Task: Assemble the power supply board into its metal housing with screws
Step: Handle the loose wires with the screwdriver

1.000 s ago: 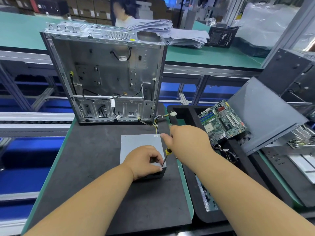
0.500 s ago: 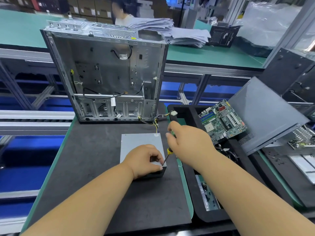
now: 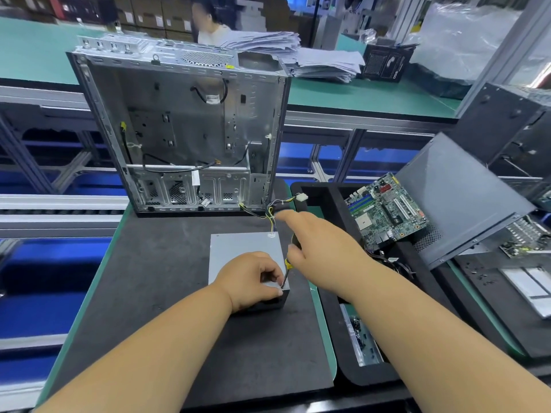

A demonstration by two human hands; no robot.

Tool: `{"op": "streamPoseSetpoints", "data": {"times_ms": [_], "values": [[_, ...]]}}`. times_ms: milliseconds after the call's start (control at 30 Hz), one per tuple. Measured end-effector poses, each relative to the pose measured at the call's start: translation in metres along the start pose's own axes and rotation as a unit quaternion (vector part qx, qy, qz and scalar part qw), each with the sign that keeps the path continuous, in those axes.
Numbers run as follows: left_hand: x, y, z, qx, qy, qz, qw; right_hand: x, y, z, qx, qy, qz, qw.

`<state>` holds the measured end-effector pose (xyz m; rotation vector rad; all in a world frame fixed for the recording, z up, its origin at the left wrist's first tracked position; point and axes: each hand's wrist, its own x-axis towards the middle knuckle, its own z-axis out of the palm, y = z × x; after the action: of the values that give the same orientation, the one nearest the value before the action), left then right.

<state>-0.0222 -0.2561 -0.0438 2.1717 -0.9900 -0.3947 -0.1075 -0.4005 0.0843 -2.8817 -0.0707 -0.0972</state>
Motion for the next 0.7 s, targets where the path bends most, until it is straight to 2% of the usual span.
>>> {"op": "streamPoseSetpoints", "data": {"times_ms": [67,167,267,367,600,700], "values": [[-0.0003,0.0000,0.0001,-0.001,0.002,0.003,1.000,-0.0004,-0.0012,-0.0006,-0.032,-0.002,-0.015,0.999],[-0.0005,0.0002,0.0002,-0.002,-0.001,0.008,1.000,-0.0007,0.0016,0.0010,-0.127,0.024,0.029,0.991],[-0.0001,0.0005,0.0000,-0.003,-0.001,0.005,1.000,-0.0021,0.0013,0.0025,-0.078,0.032,0.050,0.995],[-0.0003,0.0006,-0.0002,-0.009,0.000,0.002,1.000,-0.0028,-0.0024,-0.0016,-0.032,0.017,0.021,0.999],[-0.0004,0.0010,-0.0002,0.002,0.002,0.003,1.000,-0.0018,0.0009,-0.0026,-0.088,0.019,0.023,0.996],[-0.0006,0.0013,0.0000,-0.002,0.003,0.002,1.000,-0.0032,-0.0007,-0.0006,-0.062,0.020,0.025,0.998]]}}
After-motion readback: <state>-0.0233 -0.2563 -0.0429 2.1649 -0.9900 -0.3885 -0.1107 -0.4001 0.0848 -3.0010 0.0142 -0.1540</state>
